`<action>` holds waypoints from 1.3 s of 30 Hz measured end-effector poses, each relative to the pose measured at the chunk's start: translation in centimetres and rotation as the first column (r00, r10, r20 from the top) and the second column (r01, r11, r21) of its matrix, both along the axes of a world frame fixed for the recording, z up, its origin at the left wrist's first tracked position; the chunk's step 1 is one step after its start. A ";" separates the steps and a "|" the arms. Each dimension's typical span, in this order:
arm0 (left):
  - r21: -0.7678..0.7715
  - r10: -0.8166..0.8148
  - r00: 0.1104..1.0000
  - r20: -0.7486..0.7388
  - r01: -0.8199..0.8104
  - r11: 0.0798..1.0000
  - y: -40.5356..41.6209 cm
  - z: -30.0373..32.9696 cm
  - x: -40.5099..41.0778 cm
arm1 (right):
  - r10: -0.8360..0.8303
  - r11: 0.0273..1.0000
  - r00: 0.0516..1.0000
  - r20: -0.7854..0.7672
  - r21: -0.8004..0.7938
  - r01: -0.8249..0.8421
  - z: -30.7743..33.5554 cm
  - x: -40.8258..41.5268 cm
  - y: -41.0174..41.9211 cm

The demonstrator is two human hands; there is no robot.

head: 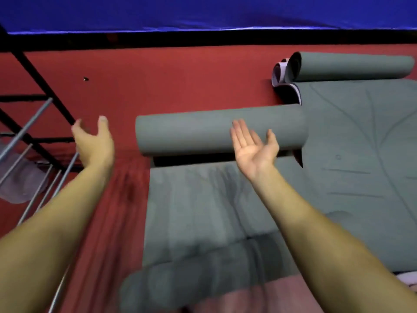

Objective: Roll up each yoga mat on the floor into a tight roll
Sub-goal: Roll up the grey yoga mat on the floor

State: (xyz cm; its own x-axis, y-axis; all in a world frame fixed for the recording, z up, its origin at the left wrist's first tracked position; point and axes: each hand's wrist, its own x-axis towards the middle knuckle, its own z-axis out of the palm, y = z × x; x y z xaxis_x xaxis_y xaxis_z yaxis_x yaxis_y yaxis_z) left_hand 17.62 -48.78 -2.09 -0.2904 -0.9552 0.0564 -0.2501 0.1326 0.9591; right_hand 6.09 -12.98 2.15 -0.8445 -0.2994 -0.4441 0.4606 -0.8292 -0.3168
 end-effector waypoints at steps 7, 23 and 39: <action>0.337 -0.851 0.014 0.525 0.915 0.223 15.9 -3.0 5.3 | 0.916 -0.397 0.160 0.367 0.887 0.236 -6.1 5.8 6.7; 0.022 -0.115 -0.041 0.993 0.987 -0.162 22.1 5.9 15.0 | 0.956 -0.287 0.137 0.258 0.745 0.602 -3.9 16.3 20.8; -0.178 -0.385 0.220 0.897 0.974 0.142 22.0 -11.8 27.5 | 0.988 -0.146 0.146 0.050 0.615 0.775 -17.9 25.0 18.9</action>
